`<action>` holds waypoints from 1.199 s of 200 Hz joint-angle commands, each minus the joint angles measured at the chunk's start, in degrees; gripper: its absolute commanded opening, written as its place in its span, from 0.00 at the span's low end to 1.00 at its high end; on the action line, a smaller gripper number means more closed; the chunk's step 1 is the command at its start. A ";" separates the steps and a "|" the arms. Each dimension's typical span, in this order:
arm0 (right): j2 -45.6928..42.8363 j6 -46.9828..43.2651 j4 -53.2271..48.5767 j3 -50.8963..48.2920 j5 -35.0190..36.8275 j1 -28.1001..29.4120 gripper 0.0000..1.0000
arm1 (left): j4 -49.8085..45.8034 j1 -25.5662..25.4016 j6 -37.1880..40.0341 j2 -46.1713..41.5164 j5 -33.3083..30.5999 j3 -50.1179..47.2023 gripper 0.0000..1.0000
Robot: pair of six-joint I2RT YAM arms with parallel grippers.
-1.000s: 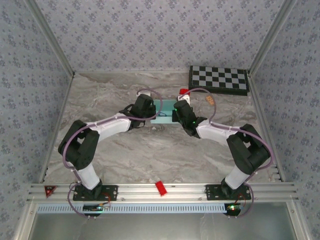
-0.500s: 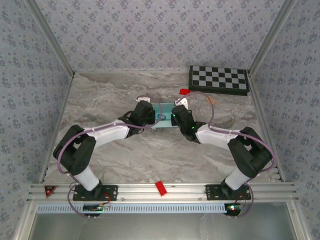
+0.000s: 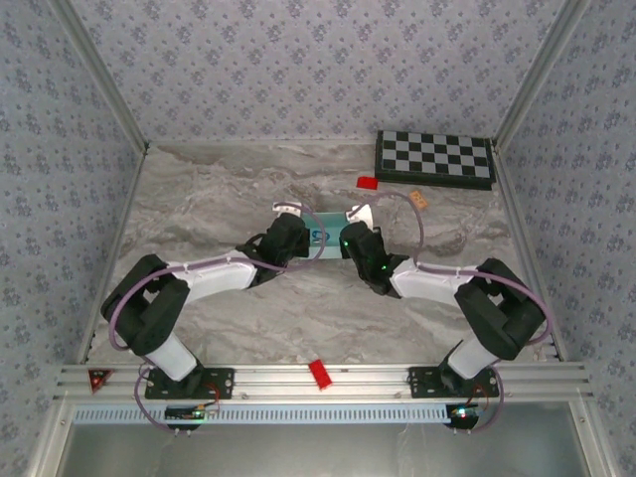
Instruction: Fold the paper box
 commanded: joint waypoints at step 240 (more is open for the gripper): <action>-3.49 -0.73 6.08 -9.85 4.85 5.33 0.13 | 8.19 -8.09 -1.01 -3.51 -7.71 -9.55 0.14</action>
